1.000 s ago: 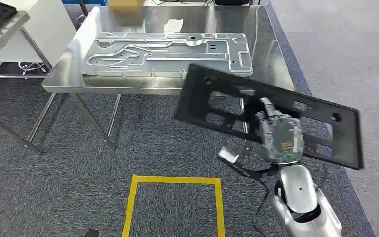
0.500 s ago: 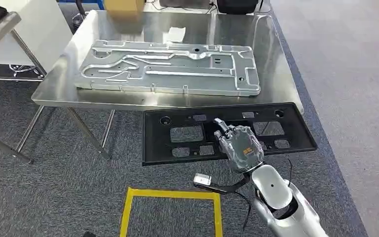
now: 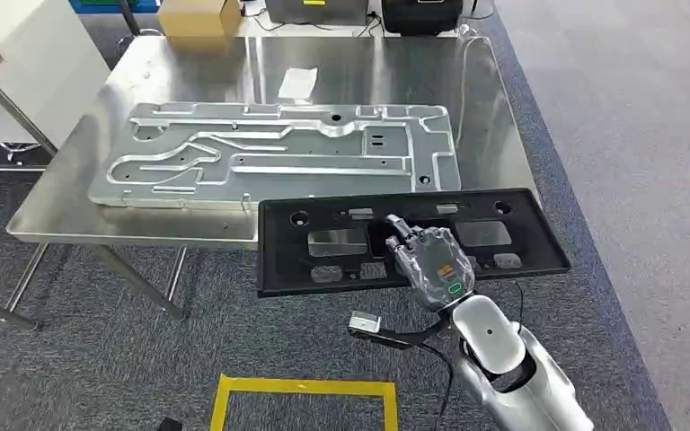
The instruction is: Take the parts from the cabinet and place them on the table.
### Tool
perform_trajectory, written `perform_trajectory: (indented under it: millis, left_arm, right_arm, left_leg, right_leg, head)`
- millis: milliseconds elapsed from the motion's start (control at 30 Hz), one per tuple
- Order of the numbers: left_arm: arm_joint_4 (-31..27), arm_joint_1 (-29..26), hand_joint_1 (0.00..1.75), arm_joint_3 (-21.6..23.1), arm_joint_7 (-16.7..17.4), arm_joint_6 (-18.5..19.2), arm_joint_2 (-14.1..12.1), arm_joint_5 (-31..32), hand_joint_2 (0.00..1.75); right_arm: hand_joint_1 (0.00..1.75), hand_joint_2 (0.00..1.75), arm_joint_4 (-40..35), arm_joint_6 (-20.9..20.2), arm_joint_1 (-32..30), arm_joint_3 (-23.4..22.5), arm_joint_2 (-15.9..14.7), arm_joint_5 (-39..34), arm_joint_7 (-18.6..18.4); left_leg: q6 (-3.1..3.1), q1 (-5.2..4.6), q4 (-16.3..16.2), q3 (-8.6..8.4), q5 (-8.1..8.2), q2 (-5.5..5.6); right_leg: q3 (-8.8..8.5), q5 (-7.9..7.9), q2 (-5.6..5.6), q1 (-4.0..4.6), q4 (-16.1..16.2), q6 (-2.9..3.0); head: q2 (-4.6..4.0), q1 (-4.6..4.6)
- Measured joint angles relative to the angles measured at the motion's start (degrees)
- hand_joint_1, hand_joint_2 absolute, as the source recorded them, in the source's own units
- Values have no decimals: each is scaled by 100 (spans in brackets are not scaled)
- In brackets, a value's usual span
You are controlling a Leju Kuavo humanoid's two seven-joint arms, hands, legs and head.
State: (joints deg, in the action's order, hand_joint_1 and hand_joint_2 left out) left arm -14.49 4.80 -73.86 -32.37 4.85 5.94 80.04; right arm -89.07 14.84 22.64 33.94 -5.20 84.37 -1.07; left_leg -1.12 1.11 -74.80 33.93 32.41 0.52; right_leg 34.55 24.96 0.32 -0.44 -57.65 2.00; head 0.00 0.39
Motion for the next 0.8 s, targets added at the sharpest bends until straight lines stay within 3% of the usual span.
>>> perform_trajectory:
  millis: [67,100,133,167,200,233,267,300,333,367,433,467,500,533,567,600,633,667,700,733,767,800]
  left_arm:
    - [0,-24,0,7,2,0,-4,0,0]
    - [0,-28,0,11,2,0,-7,0,0]
    - [0,-36,0,13,2,0,-7,0,0]
    - [0,-56,0,15,2,0,-7,0,0]
    - [0,-85,0,15,2,0,-9,0,0]
    - [0,-127,0,15,2,0,-13,0,0]
    - [2,-145,0,15,9,0,-17,0,0]
    - [2,-143,0,24,18,4,-20,0,0]
    - [2,-111,0,40,13,2,-20,0,0]
    - [2,-68,0,63,11,4,-22,0,0]
    - [2,-38,0,81,9,13,-22,-2,0]
    - [2,-38,0,85,11,17,-26,-2,0]
    - [2,-39,0,90,9,17,-26,-2,0]
    - [2,-40,0,92,11,20,-28,-4,0]
    - [2,-45,0,94,11,18,-26,-9,0]
    - [4,-54,0,96,11,20,-26,-11,0]
    - [4,-61,0,96,11,20,-26,-17,0]
    - [4,-68,0,96,11,20,-26,-17,0]
    - [7,-75,0,98,11,20,-26,-17,0]
    - [18,-125,0,96,11,22,-22,-17,0]
    - [26,-97,0,98,13,22,-24,-17,0]
    - [26,-89,0,98,22,22,-26,-20,0]
  right_arm:
    - [175,175,35,-4,9,26,15,28,-2]
    - [175,175,48,-19,25,31,17,33,-15]
    - [175,175,59,-53,58,30,17,15,-42]
    - [175,175,74,-79,93,30,17,-2,-52]
    - [175,175,87,-79,123,31,15,-2,-55]
    - [175,175,103,-102,158,30,0,-6,-52]
    - [175,175,116,-237,215,35,0,-77,-4]
    - [175,175,118,-462,299,37,-9,-207,74]
    - [175,175,122,-599,378,35,-33,-328,131]
    - [175,175,120,-688,513,39,-48,-426,187]
    - [175,175,127,-802,681,39,-57,-581,245]
    - [175,175,142,-865,733,39,-63,-638,269]
    - [175,175,162,-890,740,39,-70,-669,275]
    - [175,175,186,-912,740,46,-70,-695,284]
    - [175,175,214,-927,744,63,-78,-712,306]
    - [175,175,236,-935,749,68,-96,-721,308]
    - [175,175,255,-940,759,70,-103,-739,308]
    - [175,175,277,-946,771,74,-109,-763,308]
    - [175,175,299,-946,777,85,-142,-785,308]
    - [175,175,339,-953,774,107,-173,-796,308]
    - [175,175,369,-953,782,131,-181,-800,308]
    - [175,175,374,-977,782,157,-179,-818,319]
  left_leg:
    - [-6,-2,12,368,691,-5]
    - [-4,-3,128,481,891,-5]
    - [21,-5,392,569,908,-6]
    - [47,-11,730,610,575,-7]
    - [102,-29,1107,633,-117,-7]
    - [143,-55,1418,681,-1011,-3]
    - [134,-78,1435,612,-1178,10]
    - [143,-98,1385,553,-1091,8]
    - [194,-93,1418,518,-1027,5]
    - [232,-95,1451,446,-998,15]
    - [289,-60,1576,270,-926,13]
    - [309,-55,1629,155,-858,12]
    - [306,-55,1684,26,-786,16]
    - [309,-54,1727,-104,-708,29]
    - [308,-50,1756,-247,-621,53]
    - [302,-47,1771,-383,-526,76]
    - [291,-42,1779,-526,-424,92]
    - [268,-41,1780,-665,-309,104]
    - [251,-41,1780,-833,-174,106]
    - [232,-46,1794,-869,-72,108]
    - [184,-73,1725,-1004,49,135]
    - [125,-80,1771,-1011,126,146]
  right_leg:
    - [-259,211,32,9,0,1]
    - [-389,313,38,11,0,-6]
    - [-562,445,45,17,0,-15]
    - [-717,568,45,25,0,-28]
    - [-851,688,45,30,1,-38]
    - [-944,791,59,39,-29,-59]
    - [-1010,925,113,60,-33,-122]
    - [-1091,1005,114,46,20,-166]
    - [-1142,951,107,39,-45,-197]
    - [-1019,782,108,42,-278,-238]
    - [-453,374,37,18,-1159,-297]
    - [-117,388,26,17,-1563,-320]
    - [151,591,21,1,-1784,-344]
    - [348,905,16,-11,-1847,-359]
    - [514,1258,7,-23,-1814,-377]
    - [632,1510,0,-29,-1703,-386]
    - [707,1589,-4,-32,-1490,-371]
    - [748,1429,-6,-31,-1185,-348]
    - [771,792,-11,-28,-735,-321]
    - [780,-132,-37,-14,-343,-283]
    - [818,-706,-38,25,-123,-251]
    - [781,-645,-17,41,-227,-207]
  head:
    - [0,-15]
    - [0,-15]
    - [0,-13]
    - [0,-17]
    - [0,-17]
    - [0,-11]
    - [0,-15]
    - [0,-9]
    - [0,-20]
    - [0,-13]
    - [0,-2]
    - [0,-6]
    - [0,-9]
    - [0,-6]
    - [0,-2]
    - [0,-4]
    - [0,-4]
    - [0,-2]
    - [0,0]
    - [-2,13]
    - [0,-4]
    - [-2,-30]
